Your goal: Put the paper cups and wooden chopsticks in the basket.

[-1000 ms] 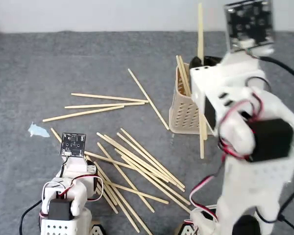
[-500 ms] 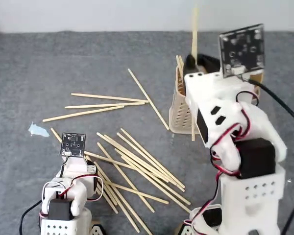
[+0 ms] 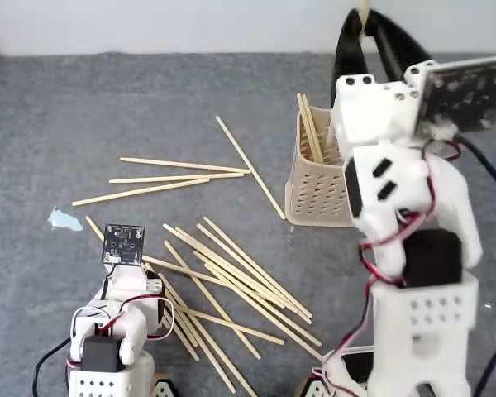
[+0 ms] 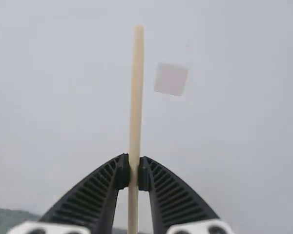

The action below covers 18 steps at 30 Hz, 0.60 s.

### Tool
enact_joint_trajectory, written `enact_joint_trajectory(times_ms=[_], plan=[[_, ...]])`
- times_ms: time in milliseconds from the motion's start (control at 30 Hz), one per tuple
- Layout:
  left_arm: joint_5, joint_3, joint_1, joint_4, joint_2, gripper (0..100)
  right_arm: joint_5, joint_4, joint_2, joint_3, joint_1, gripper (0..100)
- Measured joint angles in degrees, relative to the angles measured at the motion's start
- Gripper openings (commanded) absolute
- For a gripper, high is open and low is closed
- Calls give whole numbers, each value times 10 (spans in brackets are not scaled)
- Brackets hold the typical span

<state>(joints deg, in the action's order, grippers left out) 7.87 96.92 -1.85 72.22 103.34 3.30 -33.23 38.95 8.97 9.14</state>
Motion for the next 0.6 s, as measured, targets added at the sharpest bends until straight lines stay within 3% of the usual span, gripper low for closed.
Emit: enact_joint_trajectory(times_ms=[133,333,600], plan=[[0,0,0,0,0,14,0,4,-30,71,-18,17],[0,0,0,0,0,14,0,4,-34,128,-19,138],[0,0,0,0,0,14,0,-57,-33,66,-11,119]])
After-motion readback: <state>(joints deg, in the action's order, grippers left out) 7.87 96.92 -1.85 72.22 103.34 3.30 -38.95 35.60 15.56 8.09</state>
